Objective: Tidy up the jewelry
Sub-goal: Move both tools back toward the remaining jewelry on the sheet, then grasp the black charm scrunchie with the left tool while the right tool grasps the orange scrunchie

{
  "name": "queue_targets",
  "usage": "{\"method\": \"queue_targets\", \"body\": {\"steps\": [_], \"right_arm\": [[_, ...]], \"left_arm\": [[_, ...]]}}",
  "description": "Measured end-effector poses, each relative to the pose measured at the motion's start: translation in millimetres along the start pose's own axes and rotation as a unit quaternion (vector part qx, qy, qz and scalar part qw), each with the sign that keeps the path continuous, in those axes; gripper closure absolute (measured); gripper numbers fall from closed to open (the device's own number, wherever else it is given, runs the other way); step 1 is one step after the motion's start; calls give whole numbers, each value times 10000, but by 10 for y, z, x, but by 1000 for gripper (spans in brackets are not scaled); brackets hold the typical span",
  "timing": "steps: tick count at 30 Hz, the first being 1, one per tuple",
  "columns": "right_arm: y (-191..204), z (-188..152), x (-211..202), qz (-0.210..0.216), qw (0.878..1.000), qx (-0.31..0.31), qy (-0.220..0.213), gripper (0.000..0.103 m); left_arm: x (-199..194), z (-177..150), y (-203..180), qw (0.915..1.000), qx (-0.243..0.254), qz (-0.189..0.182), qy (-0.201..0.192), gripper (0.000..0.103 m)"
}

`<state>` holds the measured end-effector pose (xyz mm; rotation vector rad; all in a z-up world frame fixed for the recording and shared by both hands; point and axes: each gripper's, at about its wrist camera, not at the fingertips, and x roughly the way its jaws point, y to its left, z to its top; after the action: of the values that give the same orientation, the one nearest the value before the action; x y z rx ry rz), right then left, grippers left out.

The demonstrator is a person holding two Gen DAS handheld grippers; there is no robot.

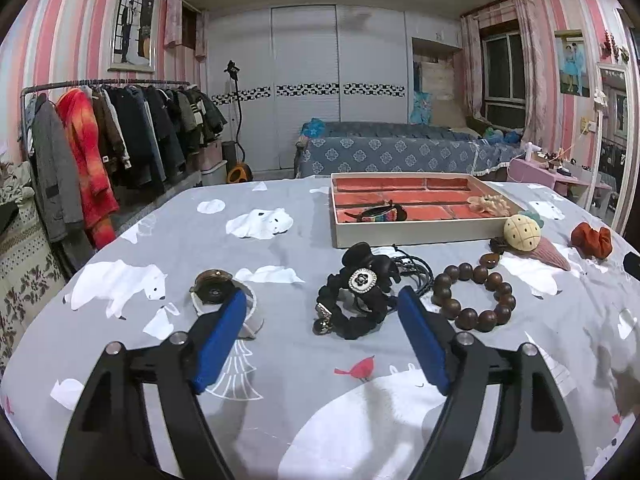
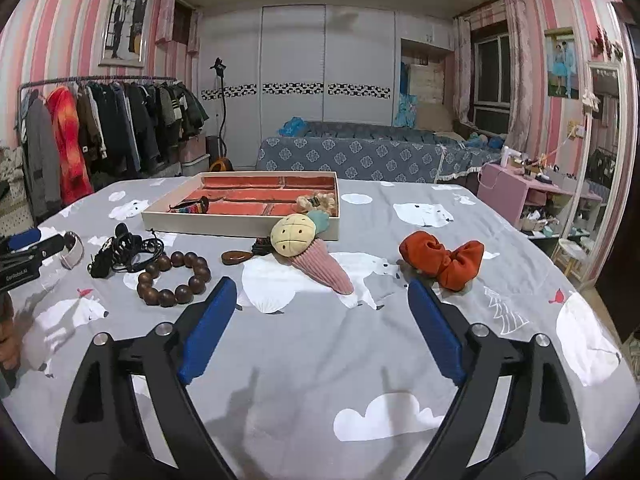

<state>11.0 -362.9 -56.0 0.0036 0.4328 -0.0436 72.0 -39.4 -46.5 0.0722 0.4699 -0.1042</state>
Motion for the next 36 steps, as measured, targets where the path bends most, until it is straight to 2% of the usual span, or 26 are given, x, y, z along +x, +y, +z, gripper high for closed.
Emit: {"method": "queue_targets", "body": {"steps": [14, 18, 21, 28, 30, 35, 36], "right_arm": [[17, -5, 19, 44, 10000, -44, 40, 13], [9, -7, 26, 32, 10000, -42, 47, 13], [-22, -4, 42, 50, 9999, 28, 85, 13], [-172, 46, 205, -29, 9981, 436, 441, 13], [-183, 71, 252, -16, 9975, 494, 503, 13], [-148, 109, 399, -18, 9962, 534, 687, 13], [-136, 119, 425, -14, 9961, 530, 706, 13]], "left_arm": [[59, -8, -10, 9998, 62, 63, 179, 26], [232, -2, 1, 9981, 18, 137, 603, 26], [342, 3, 51, 9964, -142, 33, 833, 26], [601, 10, 20, 9912, -126, 63, 1315, 27], [684, 30, 34, 9901, -165, 115, 1389, 30], [938, 18, 27, 9833, -176, -76, 1809, 54], [958, 17, 22, 9826, -166, -110, 1846, 56]]}}
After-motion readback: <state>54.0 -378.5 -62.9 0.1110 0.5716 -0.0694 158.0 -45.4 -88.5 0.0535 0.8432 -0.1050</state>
